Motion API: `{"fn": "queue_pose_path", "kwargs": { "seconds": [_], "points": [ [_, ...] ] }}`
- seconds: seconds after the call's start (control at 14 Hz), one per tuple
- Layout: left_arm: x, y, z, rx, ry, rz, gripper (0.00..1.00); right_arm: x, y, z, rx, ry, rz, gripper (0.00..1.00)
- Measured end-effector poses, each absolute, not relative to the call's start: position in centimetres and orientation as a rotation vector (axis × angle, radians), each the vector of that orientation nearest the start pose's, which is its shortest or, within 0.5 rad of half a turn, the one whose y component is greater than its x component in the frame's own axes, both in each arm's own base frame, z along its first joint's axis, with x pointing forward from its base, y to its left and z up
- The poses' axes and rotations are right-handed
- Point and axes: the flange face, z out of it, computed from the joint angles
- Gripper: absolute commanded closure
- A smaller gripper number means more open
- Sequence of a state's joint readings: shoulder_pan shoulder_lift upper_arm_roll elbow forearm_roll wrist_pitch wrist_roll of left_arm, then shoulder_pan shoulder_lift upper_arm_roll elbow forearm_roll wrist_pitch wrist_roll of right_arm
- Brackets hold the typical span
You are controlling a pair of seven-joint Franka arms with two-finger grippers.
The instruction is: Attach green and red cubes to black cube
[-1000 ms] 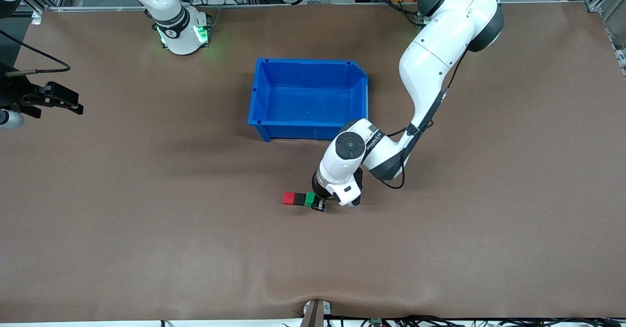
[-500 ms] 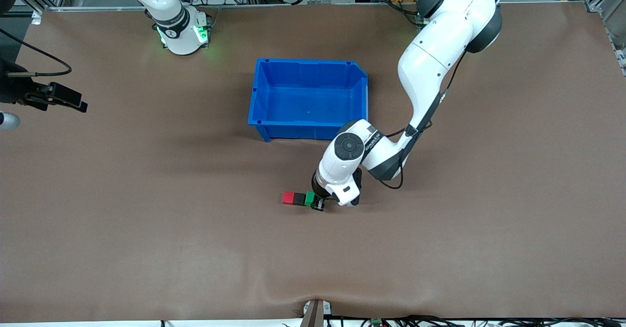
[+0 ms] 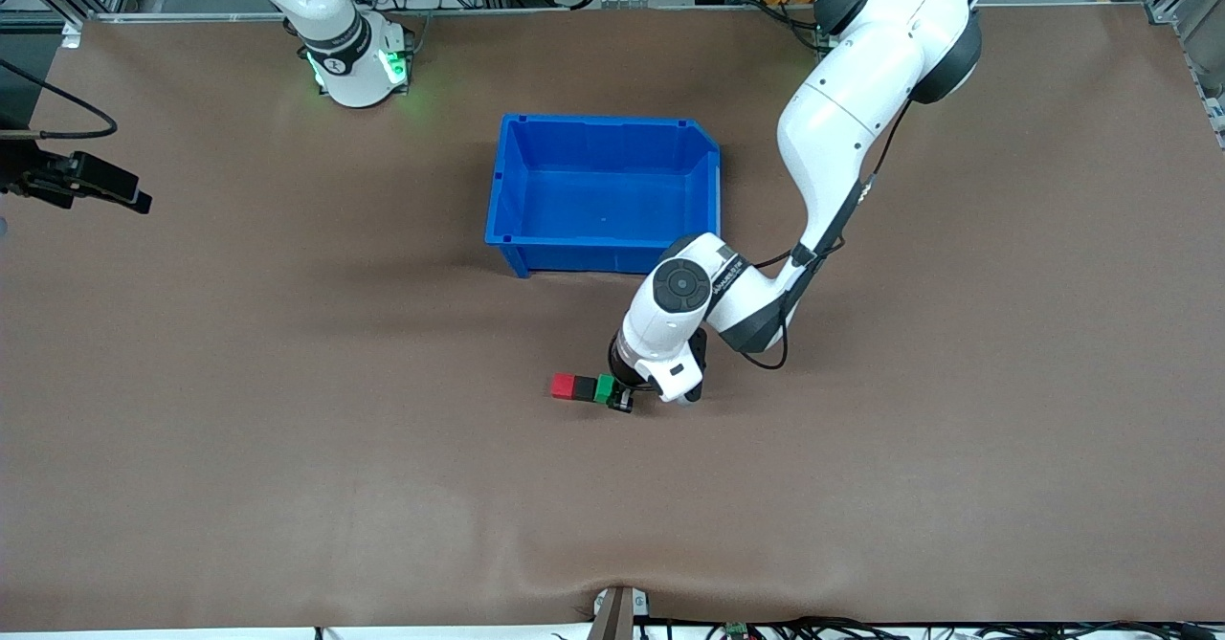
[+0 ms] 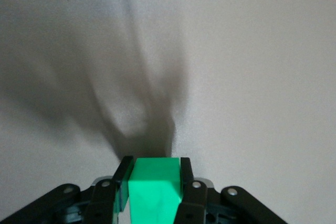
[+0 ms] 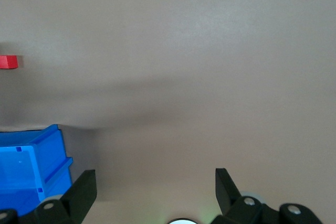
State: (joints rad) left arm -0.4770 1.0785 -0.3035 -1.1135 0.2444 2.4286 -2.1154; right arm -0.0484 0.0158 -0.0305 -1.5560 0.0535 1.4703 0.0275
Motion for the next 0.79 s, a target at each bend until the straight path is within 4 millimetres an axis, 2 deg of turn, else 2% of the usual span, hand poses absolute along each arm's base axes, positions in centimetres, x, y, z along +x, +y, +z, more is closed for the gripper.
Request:
{"fn": "queue_pose_path", "kwargs": {
  "seconds": [0.21,0.5,0.64,0.79],
  "points": [
    [62.2,-49.4,19.4,-2.689,-2.136,0.044,0.00,54.7,-3.4,61.5,-3.078,0.151,0.152,0.00],
    [62.9,-49.2,20.6,-2.687,-2.177,0.063,0.00,54.9,-1.6,62.1,-3.085,0.101,0.128,0.00],
    [63.8,-48.7,22.6,-2.681,-2.192,0.048,0.00,54.9,-1.4,62.6,-3.087,0.093,0.117,0.00],
    [65.4,-47.2,26.9,-2.712,-2.178,0.006,0.00,54.9,-1.5,62.8,-3.091,0.097,0.116,0.00]
  ]
}}
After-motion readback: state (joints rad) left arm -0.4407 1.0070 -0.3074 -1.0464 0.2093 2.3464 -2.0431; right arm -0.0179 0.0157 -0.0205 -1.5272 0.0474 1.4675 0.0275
